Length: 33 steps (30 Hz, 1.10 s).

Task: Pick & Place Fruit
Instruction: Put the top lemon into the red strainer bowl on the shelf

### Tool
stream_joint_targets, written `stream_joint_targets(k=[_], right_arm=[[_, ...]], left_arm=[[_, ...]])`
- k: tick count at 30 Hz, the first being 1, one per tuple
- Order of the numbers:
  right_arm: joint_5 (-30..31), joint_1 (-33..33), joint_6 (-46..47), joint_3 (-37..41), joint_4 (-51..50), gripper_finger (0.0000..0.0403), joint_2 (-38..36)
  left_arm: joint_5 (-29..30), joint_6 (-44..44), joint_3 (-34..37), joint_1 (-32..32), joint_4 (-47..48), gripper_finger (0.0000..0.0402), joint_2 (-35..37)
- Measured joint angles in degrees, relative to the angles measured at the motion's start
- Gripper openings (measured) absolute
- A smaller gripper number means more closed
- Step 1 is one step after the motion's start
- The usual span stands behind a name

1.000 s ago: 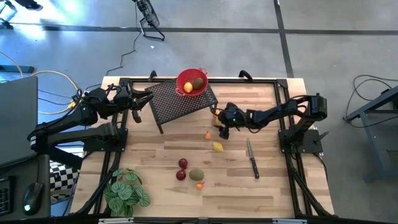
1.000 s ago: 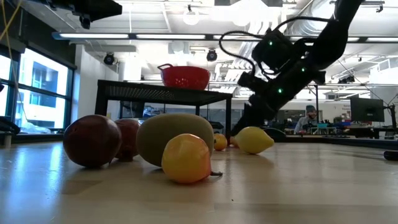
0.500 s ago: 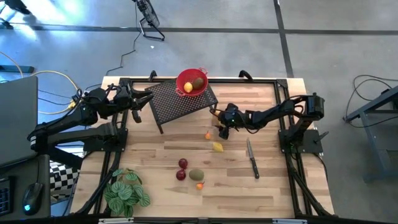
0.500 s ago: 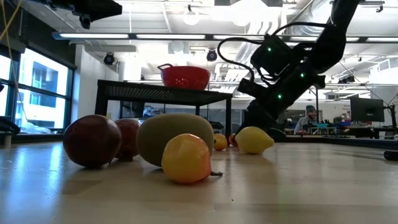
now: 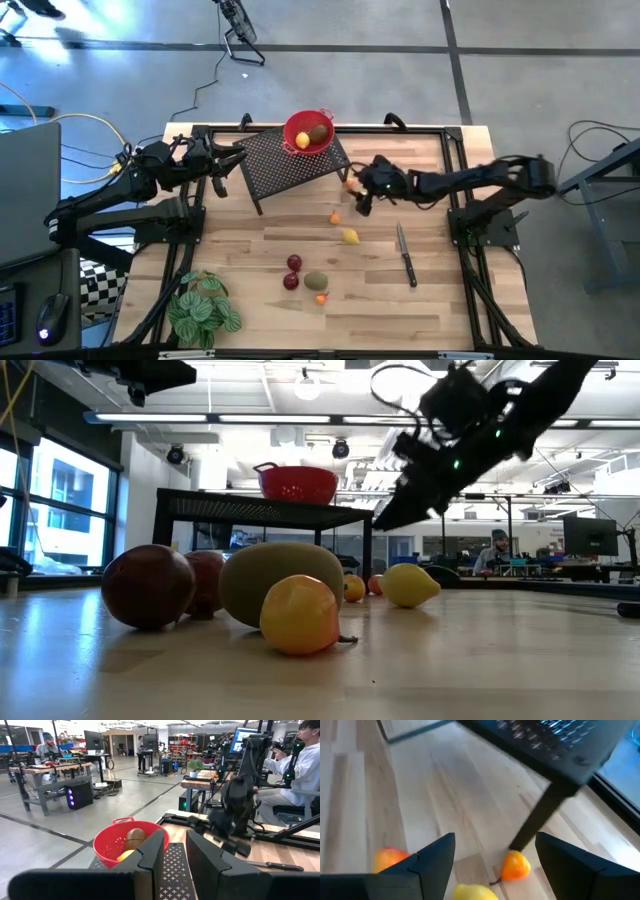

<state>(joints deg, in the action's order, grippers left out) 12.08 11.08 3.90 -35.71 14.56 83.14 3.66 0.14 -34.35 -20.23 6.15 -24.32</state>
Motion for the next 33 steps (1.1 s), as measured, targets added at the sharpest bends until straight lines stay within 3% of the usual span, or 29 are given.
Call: stream_joint_targets(k=[5, 11, 19, 33], right_arm=[[0.02, -0.62, 1.38, -1.20, -11.65, 0.0270, -6.13], [-0.44, -0.46, 1.73, -1.20, -19.14, 0.0270, -7.52], [-0.87, -0.29, 11.63, -1.20, -20.84, 0.0270, -7.52], [-6.74, 0.24, 1.05, -1.18, -13.91, 0.0270, 1.61]], left_arm=[[0.00, 0.01, 0.00, 0.00, 0.00, 0.0077, 0.00], [0.00, 1.07, 0.00, -0.02, 0.00, 0.0077, 0.00], [0.00, 1.05, 0.00, 0.00, 0.00, 0.0077, 0.02], [0.00, 1.03, 0.00, -0.01, 0.00, 0.0077, 0.00]])
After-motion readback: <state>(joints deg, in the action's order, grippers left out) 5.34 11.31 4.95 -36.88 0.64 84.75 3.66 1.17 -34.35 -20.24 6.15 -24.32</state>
